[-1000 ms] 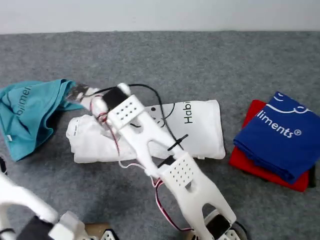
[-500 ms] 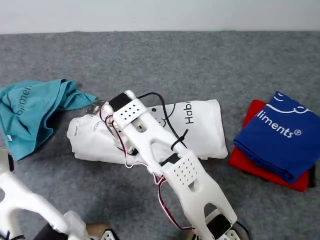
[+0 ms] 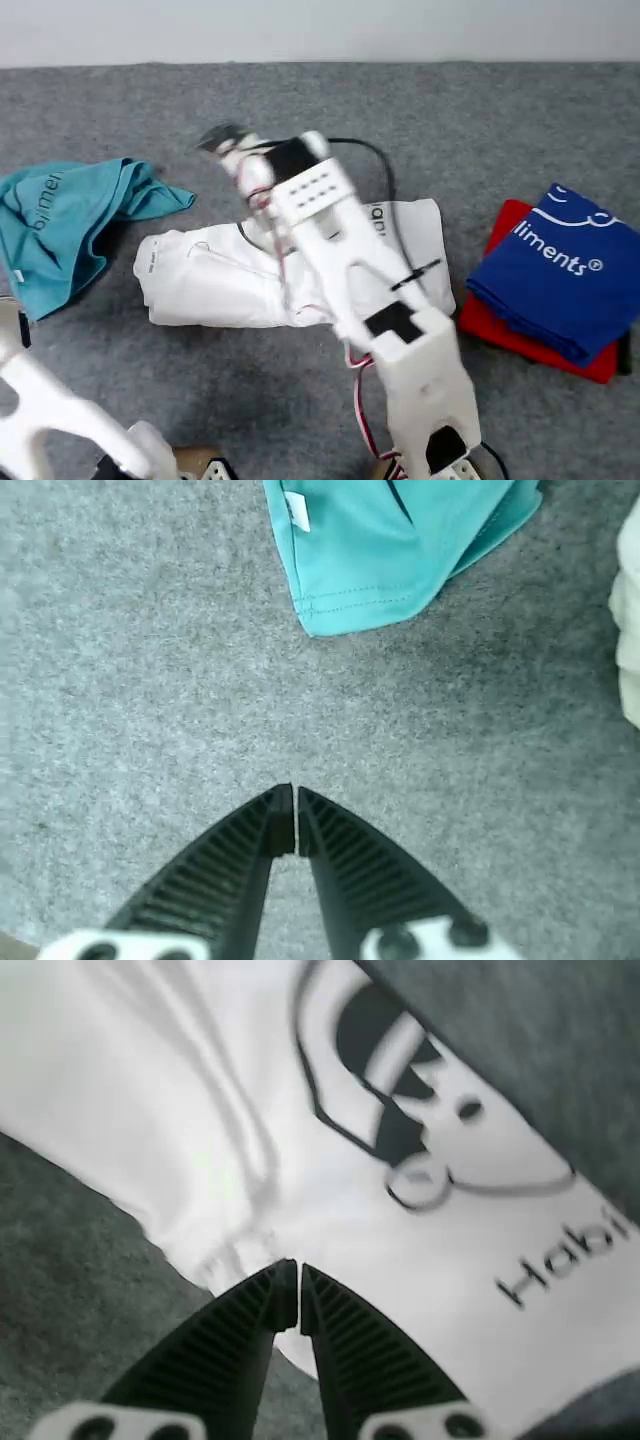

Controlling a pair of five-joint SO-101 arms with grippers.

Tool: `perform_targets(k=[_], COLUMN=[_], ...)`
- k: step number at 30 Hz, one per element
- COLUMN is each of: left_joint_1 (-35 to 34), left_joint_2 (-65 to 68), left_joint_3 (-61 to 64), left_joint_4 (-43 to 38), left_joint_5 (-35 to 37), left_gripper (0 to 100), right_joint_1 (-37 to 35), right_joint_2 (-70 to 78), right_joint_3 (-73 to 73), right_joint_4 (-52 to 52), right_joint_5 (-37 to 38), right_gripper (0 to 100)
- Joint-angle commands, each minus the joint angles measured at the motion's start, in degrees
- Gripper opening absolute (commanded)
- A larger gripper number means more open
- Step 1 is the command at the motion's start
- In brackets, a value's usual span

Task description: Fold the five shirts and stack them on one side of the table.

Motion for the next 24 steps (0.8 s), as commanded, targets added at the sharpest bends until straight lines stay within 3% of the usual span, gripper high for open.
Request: perform_targets(k=[1, 7, 14, 24], left_joint_1=[0.4, 0.4, 0.5, 0.6], left_joint_2=[-6.5, -11.9, -12.4, -12.4], left_joint_3=[0.1, 4.4, 4.4, 4.3], left_joint_4=[1.8, 1.8, 1.8, 1.8], left_joint_5=[-0.2, -0.3, -0.4, -0.4], left_gripper=[2, 2, 2, 2], right_joint_1=[6.5, 16.7, 24.9, 26.3], right_joint_2=[-6.7, -7.1, -1.4, 7.8], right_joint_3=[6.3, 8.3, 8.4, 8.3], right_joint_4=[2.5, -0.6, -6.1, -10.9], right_joint_5=[-1.4, -8.0, -11.5, -13.6], right_gripper=[3.5, 23.5, 24.0, 24.1])
